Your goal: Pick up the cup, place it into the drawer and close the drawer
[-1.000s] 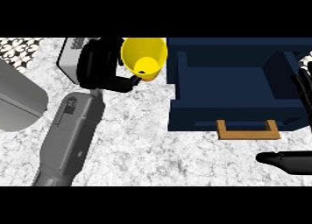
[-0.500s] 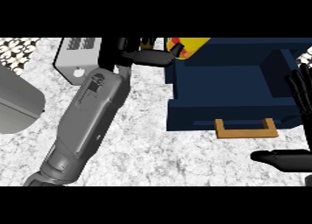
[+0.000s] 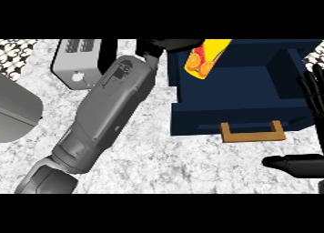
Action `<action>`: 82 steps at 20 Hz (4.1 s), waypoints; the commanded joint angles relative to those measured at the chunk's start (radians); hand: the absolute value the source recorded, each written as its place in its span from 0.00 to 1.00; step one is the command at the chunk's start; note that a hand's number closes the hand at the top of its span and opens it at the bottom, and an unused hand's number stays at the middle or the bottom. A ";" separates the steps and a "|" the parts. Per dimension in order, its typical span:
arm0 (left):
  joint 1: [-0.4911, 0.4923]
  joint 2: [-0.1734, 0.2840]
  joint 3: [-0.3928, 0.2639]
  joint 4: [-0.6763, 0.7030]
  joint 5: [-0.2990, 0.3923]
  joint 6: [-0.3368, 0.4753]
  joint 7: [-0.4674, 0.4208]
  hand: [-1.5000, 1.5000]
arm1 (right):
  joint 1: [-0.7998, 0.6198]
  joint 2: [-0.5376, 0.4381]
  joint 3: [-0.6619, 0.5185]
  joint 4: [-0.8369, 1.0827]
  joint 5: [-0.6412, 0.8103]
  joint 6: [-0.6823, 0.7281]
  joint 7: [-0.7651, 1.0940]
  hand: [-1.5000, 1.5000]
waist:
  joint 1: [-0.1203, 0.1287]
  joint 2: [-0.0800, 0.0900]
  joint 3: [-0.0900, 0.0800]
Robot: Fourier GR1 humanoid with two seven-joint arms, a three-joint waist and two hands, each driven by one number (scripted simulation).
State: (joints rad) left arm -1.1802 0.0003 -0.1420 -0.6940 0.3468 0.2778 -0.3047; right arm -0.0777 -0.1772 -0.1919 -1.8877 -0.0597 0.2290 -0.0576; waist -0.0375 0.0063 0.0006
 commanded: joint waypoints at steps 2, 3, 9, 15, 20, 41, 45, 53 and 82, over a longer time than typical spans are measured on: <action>-0.059 0.000 -0.073 0.140 0.060 0.023 -0.038 1.00 | 0.051 0.005 0.007 -0.071 -0.005 0.006 0.020 0.00 | -0.009 0.001 0.000; -0.064 0.000 -0.107 0.152 0.087 0.030 -0.048 1.00 | -0.031 -0.009 0.002 -0.010 -0.002 -0.001 0.029 0.00 | -0.007 0.003 0.000; -0.080 0.000 -0.247 0.230 0.209 0.109 -0.082 1.00 | -0.059 -0.001 0.024 -0.020 -0.010 0.000 0.058 0.00 | -0.043 0.010 0.000; -0.092 0.000 -0.390 0.257 0.203 0.118 0.001 1.00 | -0.047 -0.025 -0.011 0.029 -0.023 0.029 0.001 0.00 | -0.036 0.009 0.001; -0.092 0.000 -0.459 0.303 0.213 0.114 0.012 0.00 | -0.021 0.000 -0.001 0.024 -0.011 0.015 -0.017 0.00 | -0.047 0.013 0.001; -0.088 0.001 -0.439 0.121 0.329 0.237 -0.072 0.00 | 0.005 -0.116 0.053 -0.096 -0.071 0.205 0.073 1.00 | 0.030 -0.007 -0.001; -0.055 0.062 -0.381 0.092 0.335 0.216 -0.071 0.00 | 0.089 -0.155 0.047 -0.185 -0.068 0.249 0.101 1.00 | 0.028 -0.010 -0.001; 0.059 0.248 -0.339 -0.141 0.341 0.154 0.066 0.00 | 0.028 -0.123 0.137 -0.154 0.213 0.149 0.130 1.00 | 0.055 -0.011 -0.001; 0.716 0.560 -0.153 -0.658 0.352 -0.036 0.011 0.00 | -0.538 -0.017 0.315 1.147 0.968 -0.371 -0.302 1.00 | 0.084 0.005 0.001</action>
State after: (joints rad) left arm -0.5337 0.5552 -0.3123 -1.3267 0.7130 0.2587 -0.2592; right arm -0.5132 -0.2027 0.1812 -0.9727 0.9087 -0.0643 -0.2708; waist 0.0422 0.0052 0.0001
